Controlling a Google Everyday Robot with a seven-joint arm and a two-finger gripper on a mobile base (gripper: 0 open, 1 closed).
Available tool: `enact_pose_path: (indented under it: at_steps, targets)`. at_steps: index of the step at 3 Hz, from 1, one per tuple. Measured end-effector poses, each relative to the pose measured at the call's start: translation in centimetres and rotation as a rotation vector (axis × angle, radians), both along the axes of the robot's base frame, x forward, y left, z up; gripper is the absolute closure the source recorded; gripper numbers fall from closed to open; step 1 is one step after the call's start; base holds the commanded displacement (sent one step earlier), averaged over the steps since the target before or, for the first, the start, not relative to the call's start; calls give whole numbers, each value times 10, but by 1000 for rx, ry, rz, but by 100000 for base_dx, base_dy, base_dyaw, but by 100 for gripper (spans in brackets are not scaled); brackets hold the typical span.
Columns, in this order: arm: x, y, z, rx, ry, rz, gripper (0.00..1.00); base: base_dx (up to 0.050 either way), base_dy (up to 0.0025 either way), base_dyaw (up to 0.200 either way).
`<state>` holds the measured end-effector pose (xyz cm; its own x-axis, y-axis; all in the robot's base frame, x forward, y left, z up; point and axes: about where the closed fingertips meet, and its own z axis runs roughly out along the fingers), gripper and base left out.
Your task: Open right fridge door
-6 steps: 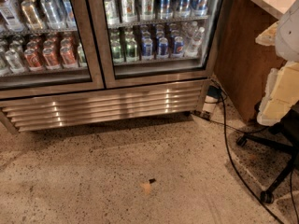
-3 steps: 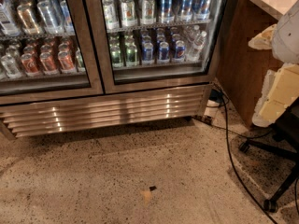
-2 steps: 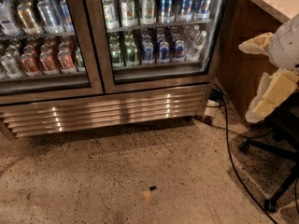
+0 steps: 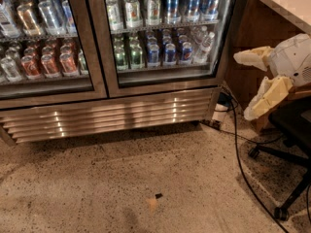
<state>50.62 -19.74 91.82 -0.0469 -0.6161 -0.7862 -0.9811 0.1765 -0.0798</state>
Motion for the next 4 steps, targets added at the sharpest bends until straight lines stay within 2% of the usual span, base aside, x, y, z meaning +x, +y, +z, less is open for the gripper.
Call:
enact_pose_path:
  at_steps: [1, 2, 3, 4]
  targets:
    - [0, 0, 0, 1, 0, 0, 0, 0, 0, 0]
    - [3, 3, 3, 44, -10, 12, 0, 0, 0, 0]
    - [13, 12, 4, 249, -58, 7, 0, 0, 0, 0]
    - [13, 17, 4, 224, -46, 19, 0, 3432, 249, 14588]
